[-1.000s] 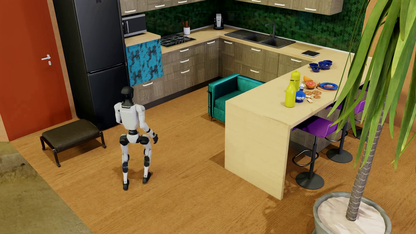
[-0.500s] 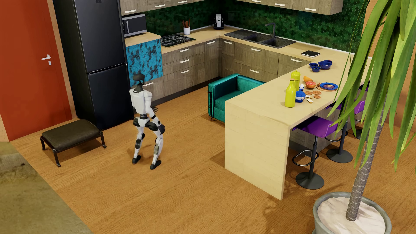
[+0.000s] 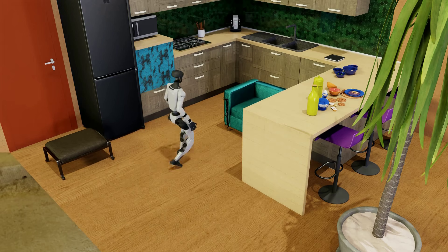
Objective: Walk to the armchair
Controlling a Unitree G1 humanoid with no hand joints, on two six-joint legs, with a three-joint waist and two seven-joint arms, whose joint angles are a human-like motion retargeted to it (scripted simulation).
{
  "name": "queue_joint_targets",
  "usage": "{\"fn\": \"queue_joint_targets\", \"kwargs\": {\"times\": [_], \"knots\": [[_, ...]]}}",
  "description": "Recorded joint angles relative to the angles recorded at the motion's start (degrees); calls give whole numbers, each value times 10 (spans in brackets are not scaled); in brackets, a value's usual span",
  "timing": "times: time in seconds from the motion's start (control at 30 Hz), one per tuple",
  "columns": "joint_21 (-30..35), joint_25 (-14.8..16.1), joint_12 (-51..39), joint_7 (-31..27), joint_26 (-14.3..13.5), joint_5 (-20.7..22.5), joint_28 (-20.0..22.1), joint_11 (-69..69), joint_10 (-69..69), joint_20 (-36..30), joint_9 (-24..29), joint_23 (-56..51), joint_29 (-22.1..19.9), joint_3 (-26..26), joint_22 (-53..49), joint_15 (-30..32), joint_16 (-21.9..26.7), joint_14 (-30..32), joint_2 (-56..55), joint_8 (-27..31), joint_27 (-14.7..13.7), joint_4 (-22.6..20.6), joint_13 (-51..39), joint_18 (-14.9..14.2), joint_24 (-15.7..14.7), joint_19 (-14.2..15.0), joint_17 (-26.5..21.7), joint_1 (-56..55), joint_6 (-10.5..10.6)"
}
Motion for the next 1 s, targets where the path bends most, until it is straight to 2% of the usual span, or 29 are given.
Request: {"fn": "queue_joint_targets", "kwargs": {"times": [0.03,0.07,0.1,0.13,0.17,0.2,0.27,0.3,0.33,0.37,0.4,0.43,0.47,0.5,0.57,0.6,0.7,0.73,0.8,0.83,0.93,1.0], "knots": [[-11,-9,-31,-2,11,-4,7,51,-8,16,0,10,20,-2,9,77,3,-30,-54,6,-2,-16,8,85,2,20,-10,26,-15],[-32,-27,-60,5,39,-11,15,36,-28,15,3,15,48,-8,-23,33,-4,-44,-103,22,-12,-27,30,100,0,52,-12,51,-39],[-51,-56,-84,6,58,-23,18,-41,-51,2,8,20,78,-17,-47,-59,-19,-47,-136,41,-26,-28,51,56,-4,60,-11,75,-56],[-48,-91,-97,-4,57,-49,12,-159,-63,-27,8,27,104,-15,-32,-65,-35,-50,-137,58,-35,-38,54,58,-3,55,-10,93,-72],[-25,-118,-100,-15,56,-65,-2,-238,-45,-45,14,61,127,-2,-14,-5,-58,-53,-109,51,-45,-38,33,81,0,92,-16,100,-73],[-17,-129,-83,-17,57,-56,-24,-243,-35,-50,24,38,150,26,-21,-12,-65,-59,-92,41,-49,-29,6,106,3,87,-32,101,-60],[-16,-103,-34,-9,59,-47,-77,-250,-40,-30,30,15,141,74,-23,-28,-43,-87,-65,26,-87,-22,-40,143,11,84,-22,113,-31],[-5,-74,-15,-15,67,-46,-96,-253,-45,-22,29,21,125,84,-17,-23,-35,-95,-55,20,-119,-20,-62,141,15,89,-18,123,-15],[-9,-40,-4,-15,82,-47,-104,-245,-72,-13,28,10,111,87,-22,-4,-20,-87,-55,21,-150,-20,-67,95,12,73,-7,142,-8],[-3,-8,9,-12,94,-49,-102,-242,-96,4,24,9,102,84,-34,17,-16,-81,-58,19,-173,-19,-69,56,5,33,-9,158,-6],[-17,13,14,-7,103,-55,-89,-260,-106,4,16,10,101,77,-40,13,-29,-72,-52,17,-186,-23,-56,55,-4,-30,-11,168,-9],[-16,19,-4,-4,118,-59,-71,-295,-86,-12,7,17,100,72,-42,-10,-50,-61,-37,24,-180,-29,-44,80,-13,-25,-18,162,-14],[-13,17,-20,-2,131,-62,-54,-318,-69,-33,-2,29,102,63,-53,-6,-57,-63,-24,32,-161,-28,-42,103,-22,93,-25,156,-16],[-16,16,-35,-4,129,-53,-44,-321,-79,-41,-10,22,97,57,-47,-6,-46,-81,-21,32,-132,-19,-33,108,-30,95,-13,167,-19],[-8,14,-31,-15,115,-42,-36,-331,-102,-16,-21,31,86,46,-42,-3,-45,-99,-13,26,-92,-8,-15,72,-39,92,-11,183,-21],[-17,8,-27,-13,114,-45,-38,-337,-115,-21,-19,33,83,40,-42,0,-38,-92,-8,27,-79,-12,-16,82,-44,92,-11,192,-30],[-19,-1,-20,-21,124,-49,-51,-363,-139,-15,-13,31,76,54,-39,17,-38,-73,7,19,-74,-15,-15,80,-54,91,-14,202,-43],[-28,1,-11,-21,122,-48,-58,-372,-141,-10,-15,37,79,54,-42,23,-42,-70,10,19,-79,-13,-26,81,-51,92,-17,202,-41],[-12,1,0,-17,109,-49,-78,-371,-143,-7,-24,35,84,46,-36,24,-34,-69,10,23,-89,-14,-21,83,-36,94,-9,204,-44],[-29,0,-11,-16,109,-49,-87,-369,-139,-17,-28,36,91,47,-46,24,-35,-71,8,24,-89,-15,-13,84,-24,96,-8,202,-41],[-19,-6,-19,-10,84,-50,-106,-361,-135,-17,-36,36,105,37,-49,20,-30,-75,7,28,-65,-15,-5,85,-6,96,-2,205,-41],[-22,-2,-14,-14,92,-51,-107,-366,-141,-23,-41,36,114,38,-47,23,-40,-70,5,23,-52,-15,4,84,-14,95,-13,202,-38]]}}
